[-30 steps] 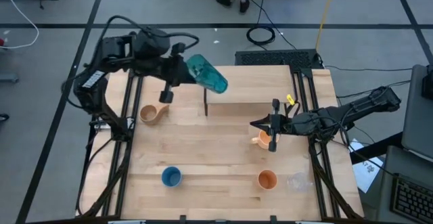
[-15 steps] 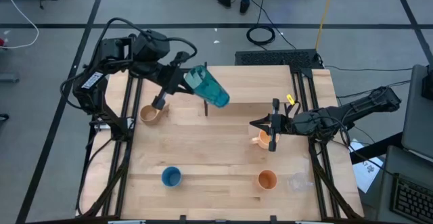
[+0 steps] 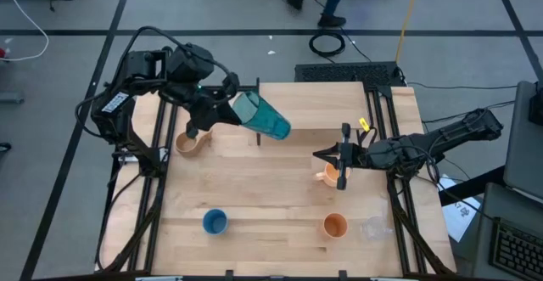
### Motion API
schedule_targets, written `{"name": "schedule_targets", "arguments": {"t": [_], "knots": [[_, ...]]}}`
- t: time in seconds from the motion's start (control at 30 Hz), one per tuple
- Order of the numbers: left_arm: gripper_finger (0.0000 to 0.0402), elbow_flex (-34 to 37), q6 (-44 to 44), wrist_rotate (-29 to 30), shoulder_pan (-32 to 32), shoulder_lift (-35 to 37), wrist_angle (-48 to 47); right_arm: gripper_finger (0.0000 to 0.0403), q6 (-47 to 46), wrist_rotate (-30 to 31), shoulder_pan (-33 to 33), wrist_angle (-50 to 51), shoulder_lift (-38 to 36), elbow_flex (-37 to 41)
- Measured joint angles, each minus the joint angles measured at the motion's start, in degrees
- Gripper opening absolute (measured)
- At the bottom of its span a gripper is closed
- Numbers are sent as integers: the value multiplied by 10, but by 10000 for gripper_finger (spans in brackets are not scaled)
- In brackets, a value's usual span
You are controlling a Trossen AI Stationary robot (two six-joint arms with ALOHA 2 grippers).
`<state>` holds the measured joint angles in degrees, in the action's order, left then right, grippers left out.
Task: Stack small to large cups/mugs on shelf
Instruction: Put the blue cup on the shelf
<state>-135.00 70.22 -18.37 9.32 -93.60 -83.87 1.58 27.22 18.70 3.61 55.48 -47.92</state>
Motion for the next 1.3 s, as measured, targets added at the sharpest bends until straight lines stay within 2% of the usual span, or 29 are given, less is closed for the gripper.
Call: {"name": "schedule_targets", "arguments": {"t": [0.3,0.7,1.07,1.3], "knots": [[4,0,50,0,-21,0,1,0,2,0,0,-30,0,0],[4,0,22,3,-43,0,-2,0,22,0,0,-68,15,0],[5,0,-102,9,-46,0,35,0,39,3,0,-94,30,0],[4,0,-188,83,-39,-1,129,0,39,45,0,-73,30,0]]}}
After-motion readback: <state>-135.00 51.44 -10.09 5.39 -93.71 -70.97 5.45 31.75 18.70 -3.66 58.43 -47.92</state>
